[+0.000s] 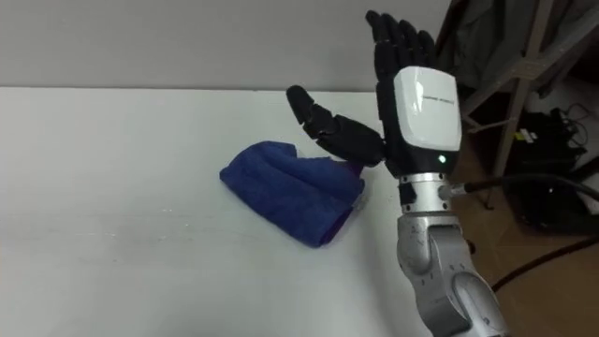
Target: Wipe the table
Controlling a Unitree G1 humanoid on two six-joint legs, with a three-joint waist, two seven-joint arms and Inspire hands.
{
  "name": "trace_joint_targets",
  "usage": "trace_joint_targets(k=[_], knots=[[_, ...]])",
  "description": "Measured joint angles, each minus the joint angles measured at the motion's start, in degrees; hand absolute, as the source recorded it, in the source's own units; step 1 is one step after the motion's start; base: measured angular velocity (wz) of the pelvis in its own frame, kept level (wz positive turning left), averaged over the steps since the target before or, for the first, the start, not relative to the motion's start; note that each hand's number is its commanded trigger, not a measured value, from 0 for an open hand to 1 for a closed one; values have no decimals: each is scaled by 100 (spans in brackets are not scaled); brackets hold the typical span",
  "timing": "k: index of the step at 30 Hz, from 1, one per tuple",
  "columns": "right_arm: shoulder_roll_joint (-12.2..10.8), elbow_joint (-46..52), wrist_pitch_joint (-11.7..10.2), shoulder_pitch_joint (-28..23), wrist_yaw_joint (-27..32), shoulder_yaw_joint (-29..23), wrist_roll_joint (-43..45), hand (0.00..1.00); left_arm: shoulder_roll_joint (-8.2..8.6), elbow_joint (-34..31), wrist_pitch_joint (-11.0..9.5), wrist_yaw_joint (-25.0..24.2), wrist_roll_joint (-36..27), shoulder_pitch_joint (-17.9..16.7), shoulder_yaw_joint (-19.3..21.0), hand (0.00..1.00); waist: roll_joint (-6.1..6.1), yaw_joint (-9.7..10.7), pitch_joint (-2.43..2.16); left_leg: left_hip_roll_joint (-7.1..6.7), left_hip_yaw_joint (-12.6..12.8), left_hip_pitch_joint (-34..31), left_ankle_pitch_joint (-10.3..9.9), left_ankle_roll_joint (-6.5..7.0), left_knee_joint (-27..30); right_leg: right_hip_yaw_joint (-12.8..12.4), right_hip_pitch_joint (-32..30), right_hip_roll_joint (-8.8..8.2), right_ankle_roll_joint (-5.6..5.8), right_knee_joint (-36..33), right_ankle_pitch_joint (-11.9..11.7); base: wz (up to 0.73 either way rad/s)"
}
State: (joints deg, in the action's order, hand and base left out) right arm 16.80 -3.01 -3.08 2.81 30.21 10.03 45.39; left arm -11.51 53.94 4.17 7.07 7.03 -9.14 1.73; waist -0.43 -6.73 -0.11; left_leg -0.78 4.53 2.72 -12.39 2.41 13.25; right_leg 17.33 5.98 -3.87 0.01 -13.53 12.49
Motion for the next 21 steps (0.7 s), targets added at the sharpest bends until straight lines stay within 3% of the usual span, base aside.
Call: trace_joint_targets(k=[10, 13, 18, 21], knots=[[120, -418, 68, -600, 482, -940, -953, 0, 21, -114, 51, 7, -63, -135, 296, 0, -12, 112, -7, -5, 37, 70, 18, 30, -63, -41, 30, -24, 31, -2, -10, -1], [115, -1157, 74, -665, 595, -1101, -1464, 0, 32, -113, 55, 5, -59, -242, 404, 0, 6, 224, 4, 4, 50, 92, 16, 32, -77, -67, 34, -23, 33, -2, -9, -7], [108, -2149, 342, -839, 713, -1421, -2416, 0, 31, -113, 57, 5, -70, -382, 502, 0, 16, 360, -3, 2, 146, 165, 16, 32, -109, -123, 62, -28, 51, -3, 1, -7], [97, -2654, 308, -958, 845, -1459, -2785, 0, 33, -113, 56, 6, -64, -425, 507, 0, -17, 453, 3, 3, 151, 190, 14, 35, -109, -166, 80, -28, 58, 6, 6, -4]])
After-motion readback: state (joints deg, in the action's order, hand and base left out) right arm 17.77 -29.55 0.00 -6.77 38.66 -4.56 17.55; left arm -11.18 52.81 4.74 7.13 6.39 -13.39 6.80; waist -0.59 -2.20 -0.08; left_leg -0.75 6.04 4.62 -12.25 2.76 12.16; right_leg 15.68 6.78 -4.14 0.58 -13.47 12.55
